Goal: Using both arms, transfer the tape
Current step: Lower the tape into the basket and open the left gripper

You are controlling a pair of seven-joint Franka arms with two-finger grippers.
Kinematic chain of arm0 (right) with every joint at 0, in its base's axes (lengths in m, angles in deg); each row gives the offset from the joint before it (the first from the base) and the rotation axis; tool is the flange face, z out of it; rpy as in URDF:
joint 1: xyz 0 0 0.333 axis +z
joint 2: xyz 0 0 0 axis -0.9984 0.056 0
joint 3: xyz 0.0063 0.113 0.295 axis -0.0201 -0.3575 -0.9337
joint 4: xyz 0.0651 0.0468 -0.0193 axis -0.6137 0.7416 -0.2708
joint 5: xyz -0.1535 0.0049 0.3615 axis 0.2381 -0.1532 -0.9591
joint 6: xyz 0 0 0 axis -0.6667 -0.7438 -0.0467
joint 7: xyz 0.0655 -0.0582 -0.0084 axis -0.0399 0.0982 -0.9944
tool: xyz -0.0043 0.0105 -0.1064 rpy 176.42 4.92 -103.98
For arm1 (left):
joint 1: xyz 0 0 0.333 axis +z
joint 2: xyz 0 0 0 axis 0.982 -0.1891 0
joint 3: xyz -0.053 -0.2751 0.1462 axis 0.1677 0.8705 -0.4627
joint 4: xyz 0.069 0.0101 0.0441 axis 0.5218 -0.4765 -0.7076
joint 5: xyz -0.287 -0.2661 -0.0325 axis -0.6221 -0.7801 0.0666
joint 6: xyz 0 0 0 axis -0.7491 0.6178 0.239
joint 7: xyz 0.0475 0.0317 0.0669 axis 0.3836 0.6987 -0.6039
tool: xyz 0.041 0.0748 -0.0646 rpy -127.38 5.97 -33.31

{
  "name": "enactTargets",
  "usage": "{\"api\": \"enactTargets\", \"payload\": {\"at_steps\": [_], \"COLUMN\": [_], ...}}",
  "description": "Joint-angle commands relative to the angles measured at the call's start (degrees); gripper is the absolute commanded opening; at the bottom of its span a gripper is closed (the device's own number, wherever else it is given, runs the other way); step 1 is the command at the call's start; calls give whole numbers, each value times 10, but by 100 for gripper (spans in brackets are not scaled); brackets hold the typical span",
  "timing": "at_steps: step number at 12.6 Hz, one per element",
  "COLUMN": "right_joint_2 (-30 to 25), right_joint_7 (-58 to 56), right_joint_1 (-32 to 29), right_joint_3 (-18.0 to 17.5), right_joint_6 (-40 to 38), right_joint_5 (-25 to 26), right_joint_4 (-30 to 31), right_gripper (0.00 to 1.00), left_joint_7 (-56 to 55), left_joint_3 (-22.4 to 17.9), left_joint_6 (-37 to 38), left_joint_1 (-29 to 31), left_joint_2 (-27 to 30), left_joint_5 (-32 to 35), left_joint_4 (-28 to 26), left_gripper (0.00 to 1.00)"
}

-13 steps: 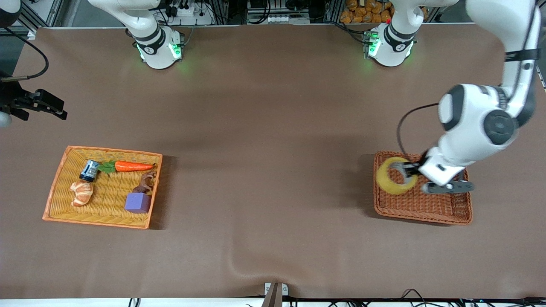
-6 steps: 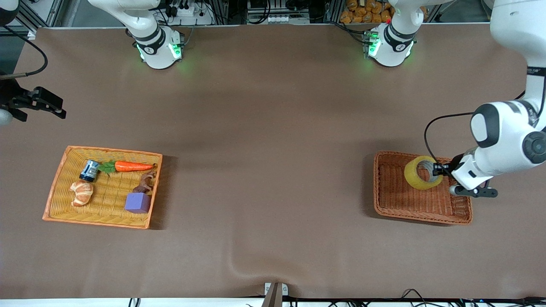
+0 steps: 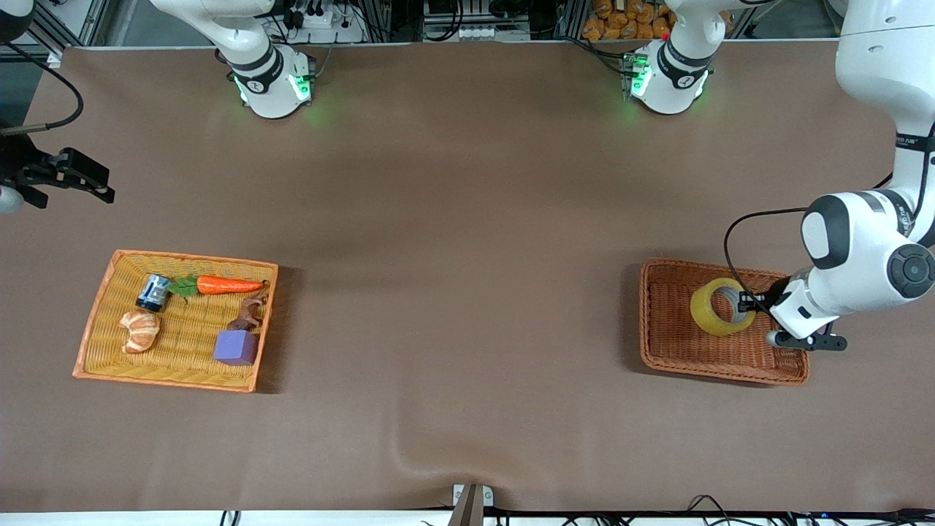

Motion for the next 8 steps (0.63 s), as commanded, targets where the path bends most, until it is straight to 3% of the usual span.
{"api": "enactTargets", "payload": {"at_steps": [1, 4, 6, 8], "right_joint_2": [3, 3, 3, 3], "right_joint_7": [-1, 0, -1, 0], "right_joint_1": [2, 3, 4, 4], "right_joint_3": [3, 3, 3, 3], "right_joint_6": [-10, -10, -10, -10], "right_joint_5": [-7, -7, -7, -8], "right_joint_4": [-12, -12, -12, -12], "right_gripper": [100, 100, 100, 100], "left_joint_7": [4, -3, -9, -99], "left_joint_3": [5, 15, 18, 27], "left_joint_6": [9, 37, 119, 216], "left_joint_1": [-9, -16, -17, -20], "left_joint_2": [-8, 53, 102, 149], "left_joint_5": [6, 5, 5, 5], "left_joint_4": [36, 50, 84, 109], "left_gripper": [99, 100, 100, 100]}}
